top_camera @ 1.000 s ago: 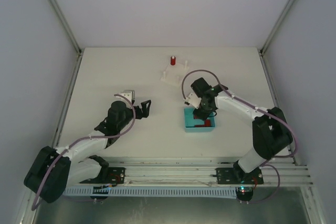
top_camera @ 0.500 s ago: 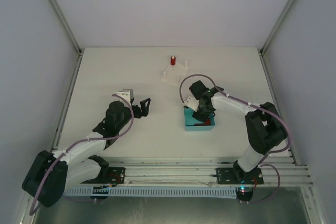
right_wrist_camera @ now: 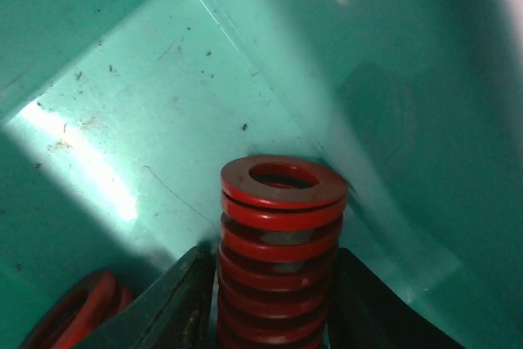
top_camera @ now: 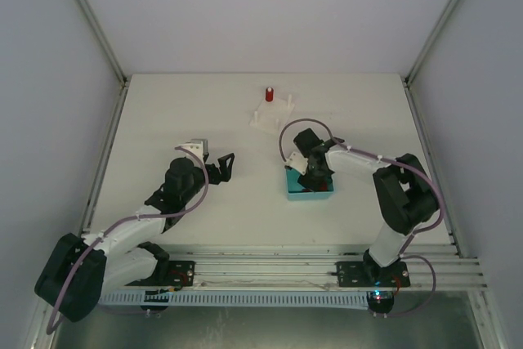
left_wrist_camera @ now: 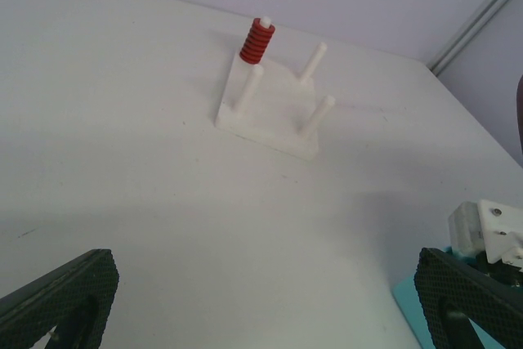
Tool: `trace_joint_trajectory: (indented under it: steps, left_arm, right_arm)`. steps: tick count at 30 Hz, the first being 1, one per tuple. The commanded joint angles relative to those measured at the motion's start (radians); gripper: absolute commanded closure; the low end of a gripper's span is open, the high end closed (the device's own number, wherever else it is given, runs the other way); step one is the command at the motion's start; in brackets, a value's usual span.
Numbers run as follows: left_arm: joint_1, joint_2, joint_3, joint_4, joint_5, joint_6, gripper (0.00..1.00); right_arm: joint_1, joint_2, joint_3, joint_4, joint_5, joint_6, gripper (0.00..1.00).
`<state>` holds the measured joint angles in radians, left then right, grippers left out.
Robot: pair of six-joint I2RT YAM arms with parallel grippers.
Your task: Install the large spring
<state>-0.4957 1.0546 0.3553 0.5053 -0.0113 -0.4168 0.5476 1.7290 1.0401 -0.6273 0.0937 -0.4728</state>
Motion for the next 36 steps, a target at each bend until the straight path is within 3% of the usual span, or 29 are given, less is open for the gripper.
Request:
trace_joint_trajectory:
  steps: [1, 12, 29, 36]
  left_arm:
    - [-0.003, 0.002, 0.000, 0.023, -0.003, 0.001, 0.01]
    - [-0.003, 0.011, 0.002, 0.025, -0.003, 0.001, 0.01]
    - [-0.003, -0.006, -0.010, 0.030, -0.023, -0.036, 0.01]
    - [-0.003, -0.011, -0.033, 0.109, 0.105, -0.054, 0.04]
  right_arm:
    - [-0.003, 0.018, -0.041, -0.043, -0.038, -0.016, 0.62]
    - [0.000, -0.145, -0.025, -0.085, -0.040, -0.003, 0.92]
    - [0.012, -0.294, -0.012, -0.080, -0.064, 0.068, 1.00]
    - [0.026, -0.450, -0.051, 0.055, -0.160, 0.182, 1.00]
